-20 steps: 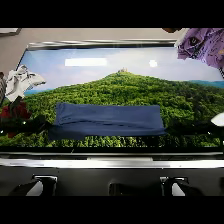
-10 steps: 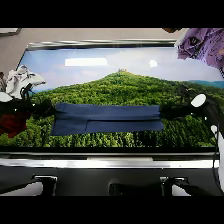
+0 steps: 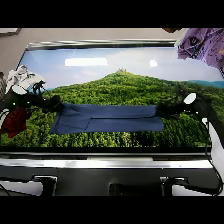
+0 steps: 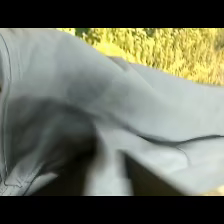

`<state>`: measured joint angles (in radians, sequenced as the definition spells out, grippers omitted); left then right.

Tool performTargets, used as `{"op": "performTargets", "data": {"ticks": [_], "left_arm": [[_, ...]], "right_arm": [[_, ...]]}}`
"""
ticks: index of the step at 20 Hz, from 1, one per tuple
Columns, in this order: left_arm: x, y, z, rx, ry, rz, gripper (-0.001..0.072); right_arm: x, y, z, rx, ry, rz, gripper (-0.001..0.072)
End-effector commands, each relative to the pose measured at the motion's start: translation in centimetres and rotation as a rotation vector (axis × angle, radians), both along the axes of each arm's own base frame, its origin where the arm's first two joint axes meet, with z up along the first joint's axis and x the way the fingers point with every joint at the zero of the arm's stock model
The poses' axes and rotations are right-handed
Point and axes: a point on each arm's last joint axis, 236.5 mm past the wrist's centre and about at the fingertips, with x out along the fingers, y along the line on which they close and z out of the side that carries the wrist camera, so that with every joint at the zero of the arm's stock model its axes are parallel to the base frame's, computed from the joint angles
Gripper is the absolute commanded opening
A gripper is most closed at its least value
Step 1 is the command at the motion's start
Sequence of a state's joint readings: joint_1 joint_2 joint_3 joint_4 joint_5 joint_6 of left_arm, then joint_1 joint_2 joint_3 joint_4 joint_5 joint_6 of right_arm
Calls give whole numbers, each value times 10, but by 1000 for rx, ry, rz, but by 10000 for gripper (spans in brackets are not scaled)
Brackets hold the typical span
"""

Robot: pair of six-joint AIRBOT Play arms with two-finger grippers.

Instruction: Fold the clothes and pants, and hang the long-sleeved shirts on hangers.

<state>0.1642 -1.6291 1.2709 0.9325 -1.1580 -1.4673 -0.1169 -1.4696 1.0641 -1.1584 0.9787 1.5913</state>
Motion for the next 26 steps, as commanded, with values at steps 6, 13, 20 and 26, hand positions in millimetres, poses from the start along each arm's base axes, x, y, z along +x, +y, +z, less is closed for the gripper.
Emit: {"op": "performTargets", "data": {"ticks": [6, 13, 20, 26], "left_arm": [[21, 15, 42, 28, -90, 22, 626], [19, 18, 59, 51, -108, 36, 625], [19, 20, 58, 56, -99, 48, 625], [18, 14, 58, 52, -94, 44, 625]], "right_arm": [[3, -75, 40, 185, 4, -137, 565], [-10, -48, 1, 480, 92, -26, 616], [-3, -13, -33, 554, 128, 5, 614], [14, 17, -40, 484, 87, 55, 48]]}}
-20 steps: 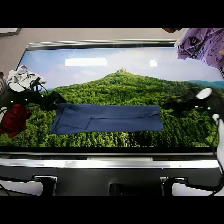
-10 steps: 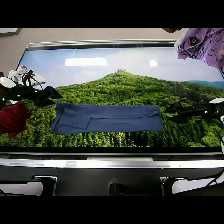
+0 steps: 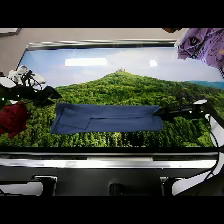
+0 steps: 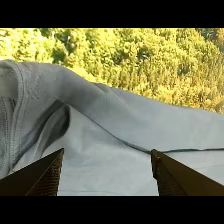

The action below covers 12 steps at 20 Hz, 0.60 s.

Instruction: Fold the clothes and pants, and hang the long-sleeved shirts on hangers.

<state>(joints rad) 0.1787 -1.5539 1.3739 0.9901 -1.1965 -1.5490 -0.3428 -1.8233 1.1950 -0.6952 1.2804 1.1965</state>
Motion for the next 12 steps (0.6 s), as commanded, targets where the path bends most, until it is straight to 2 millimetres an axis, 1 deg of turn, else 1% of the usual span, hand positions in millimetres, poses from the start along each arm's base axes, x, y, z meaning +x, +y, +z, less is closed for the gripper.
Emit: {"op": "performTargets", "data": {"ticks": [1, 2, 3, 4, 5, 7, 8, 10, 12], "left_arm": [[-1, -9, -1, -2, 4, -14, 613], [-2, -17, -3, -3, 9, -31, 592], [-3, -27, -5, -7, 15, -52, 464], [-5, -41, -9, -12, 24, -79, 213], [-5, -57, -12, -20, 25, -106, 14], [-3, -99, -16, -41, 3, -158, 21], [-3, -126, -18, -66, -4, -169, 20], [-4, -184, -23, -126, -19, -185, 20], [-13, -249, -27, -215, -28, -205, 19]], "right_arm": [[15, 7, 7, -43, -66, -6, 30], [19, 3, 18, -68, -89, -19, 29], [20, -2, 30, -102, -100, -31, 29], [19, -7, 42, -135, -99, -41, 28], [14, -15, 55, -181, -86, -49, 28], [2, -29, 81, -276, -81, -52, 28], [-4, -37, 97, -325, -84, -59, 28], [-16, -49, 129, -407, -100, -81, 28], [-25, -61, 160, -480, -118, -104, 28]]}}
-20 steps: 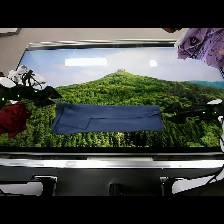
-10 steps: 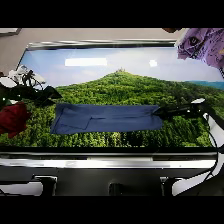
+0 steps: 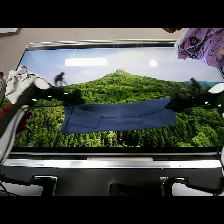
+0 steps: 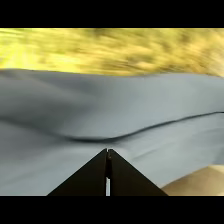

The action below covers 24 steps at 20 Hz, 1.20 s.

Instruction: Fold the clothes and pants, and hang the long-sleeved shirts on hangers.

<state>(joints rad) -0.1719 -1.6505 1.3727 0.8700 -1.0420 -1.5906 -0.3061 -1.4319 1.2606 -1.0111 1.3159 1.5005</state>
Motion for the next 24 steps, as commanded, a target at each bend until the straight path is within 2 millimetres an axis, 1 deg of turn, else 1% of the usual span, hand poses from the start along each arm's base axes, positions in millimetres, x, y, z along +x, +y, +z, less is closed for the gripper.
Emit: {"op": "performTargets", "data": {"ticks": [1, 3, 5, 7, 9, 11, 12, 14, 16, 19, 21, 22, 23, 24], "left_arm": [[-11, -109, -4, -156, -6, -5, 19], [-25, -167, -9, -240, 22, -10, 18], [-40, -217, -13, -304, 50, -29, 18], [-57, -265, -15, -355, 67, -60, 18], [-73, -306, -19, -406, 107, -66, 18], [-89, -338, -27, -431, 163, -55, 18], [-96, -350, -31, -438, 182, -55, 18], [-105, -372, -33, -455, 201, -54, 18], [-109, -390, -33, -476, 206, -34, 18], [-109, -404, -31, -499, 199, -27, 18], [-103, -399, -25, -504, 198, -30, 17], [-99, -393, -21, -498, 196, -44, 16], [-95, -382, -17, -471, 181, -81, 16], [-91, -367, -14, -426, 159, -130, 15]], "right_arm": [[-24, -28, 52, -163, -1, -66, 29], [-31, -36, 75, -205, -7, -83, 29], [-34, -37, 96, -215, -10, -93, 29], [-33, -38, 111, -217, -24, -108, 29], [-31, -38, 120, -217, -38, -123, 29], [-32, -38, 124, -212, -34, -142, 30], [-32, -38, 125, -211, -34, -145, 30], [-32, -38, 131, -214, -43, -144, 30], [-30, -39, 139, -213, -57, -155, 30], [-30, -38, 145, -208, -65, -164, 30], [-34, -36, 143, -203, -44, -167, 30], [-34, -36, 144, -202, -41, -170, 30], [-35, -36, 144, -198, -37, -178, 30], [-34, -36, 144, -191, -30, -197, 30]]}}
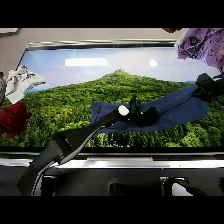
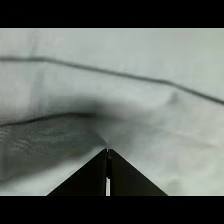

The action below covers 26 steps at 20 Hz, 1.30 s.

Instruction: Fold the clothes and pants, and hang the long-sleeved shirts on hangers.

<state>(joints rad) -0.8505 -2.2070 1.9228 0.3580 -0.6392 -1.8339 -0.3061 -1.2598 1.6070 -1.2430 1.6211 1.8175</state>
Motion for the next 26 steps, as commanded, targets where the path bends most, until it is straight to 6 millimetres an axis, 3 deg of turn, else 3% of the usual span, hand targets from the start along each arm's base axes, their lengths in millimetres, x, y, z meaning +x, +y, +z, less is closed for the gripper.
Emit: {"op": "performTargets", "data": {"ticks": [1, 3, 5, 8, 9, 11, 14, 16, 19, 23, 26], "left_arm": [[10, 40, 11, 106, -87, -125, 16], [29, 99, 22, 258, -180, -207, 16], [54, 175, 43, 433, -255, -245, 17], [91, 296, 88, 666, -331, -190, 18], [100, 327, 106, 704, -353, -152, 19], [113, 378, 140, 728, -398, -78, 19], [122, 442, 174, 746, -397, 51, 20], [125, 472, 186, 756, -392, 116, 20], [126, 501, 193, 774, -393, 152, 20], [124, 520, 191, 785, -359, 171, 20], [125, 524, 191, 787, -356, 179, 20]], "right_arm": [[-1, 4, 2, 34, 13, -44, 30], [8, 22, 10, 110, -21, -52, 30], [20, 57, 19, 160, -70, 5, 29], [26, 117, 22, 179, -83, 50, 29], [29, 137, 23, 181, -97, 54, 29], [33, 177, 24, 182, -123, 55, 29], [33, 236, 15, 188, -133, 67, 30], [33, 274, 1, 200, -123, 82, 30], [31, 321, -32, 217, -73, 110, 30], [27, 373, -84, 227, -5, 154, 30], [21, 404, -119, 253, 47, 173, 30]]}}
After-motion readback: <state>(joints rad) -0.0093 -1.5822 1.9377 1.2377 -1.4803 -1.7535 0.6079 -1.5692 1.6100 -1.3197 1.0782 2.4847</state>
